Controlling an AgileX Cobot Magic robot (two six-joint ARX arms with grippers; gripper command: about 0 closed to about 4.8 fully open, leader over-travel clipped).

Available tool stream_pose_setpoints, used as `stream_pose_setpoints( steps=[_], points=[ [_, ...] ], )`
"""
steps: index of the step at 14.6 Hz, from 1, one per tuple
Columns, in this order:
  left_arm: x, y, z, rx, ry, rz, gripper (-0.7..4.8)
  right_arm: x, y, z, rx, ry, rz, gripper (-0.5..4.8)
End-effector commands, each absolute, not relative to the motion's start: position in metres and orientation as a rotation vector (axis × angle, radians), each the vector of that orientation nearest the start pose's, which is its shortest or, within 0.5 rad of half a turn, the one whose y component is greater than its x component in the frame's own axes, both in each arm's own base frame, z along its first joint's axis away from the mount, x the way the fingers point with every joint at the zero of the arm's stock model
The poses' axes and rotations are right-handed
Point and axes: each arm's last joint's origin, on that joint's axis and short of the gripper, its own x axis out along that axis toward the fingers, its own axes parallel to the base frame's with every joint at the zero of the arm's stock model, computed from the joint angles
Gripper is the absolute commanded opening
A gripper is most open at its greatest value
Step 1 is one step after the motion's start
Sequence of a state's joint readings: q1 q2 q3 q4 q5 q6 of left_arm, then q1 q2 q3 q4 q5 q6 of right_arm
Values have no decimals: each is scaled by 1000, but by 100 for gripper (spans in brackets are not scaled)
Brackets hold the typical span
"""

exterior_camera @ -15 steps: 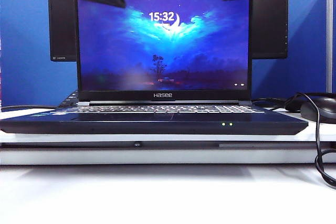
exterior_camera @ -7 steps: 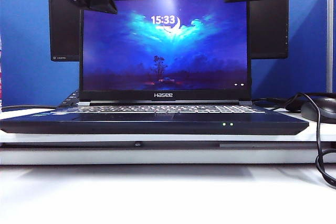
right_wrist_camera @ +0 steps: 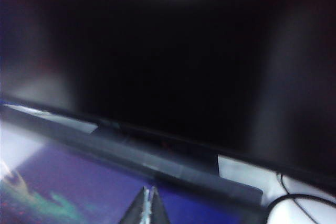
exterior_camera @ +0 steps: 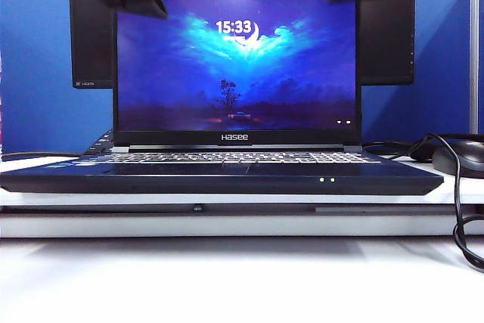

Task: Open the lid of the black laptop.

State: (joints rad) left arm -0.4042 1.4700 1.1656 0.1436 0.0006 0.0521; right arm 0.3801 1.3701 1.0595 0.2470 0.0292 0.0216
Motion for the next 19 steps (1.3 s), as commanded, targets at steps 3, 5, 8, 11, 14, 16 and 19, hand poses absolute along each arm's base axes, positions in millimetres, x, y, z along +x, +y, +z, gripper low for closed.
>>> stream_pose_setpoints(
  steps=[3, 5, 8, 11, 14, 16, 19],
  points=[
    [282, -121, 358, 81, 195, -444, -6, 264, 105, 355, -4, 131, 352, -1],
    [270, -117, 362, 86, 228, -453, -6, 249, 98, 360, -16, 178, 339, -1],
    [246, -106, 379, 85, 218, -425, -6, 213, 83, 380, -20, 160, 325, -1],
    [208, -89, 401, 77, 172, -423, -6, 163, 64, 403, 1, 80, 327, -1],
    [168, -73, 404, 19, 143, -429, -6, 113, 45, 409, 22, 7, 341, -1],
    [141, -61, 397, -13, 123, -428, -6, 81, 32, 401, 71, -58, 342, -1],
    [95, -42, 379, -110, 44, -433, -6, 44, 17, 379, 95, -108, 340, -1]
  ],
)
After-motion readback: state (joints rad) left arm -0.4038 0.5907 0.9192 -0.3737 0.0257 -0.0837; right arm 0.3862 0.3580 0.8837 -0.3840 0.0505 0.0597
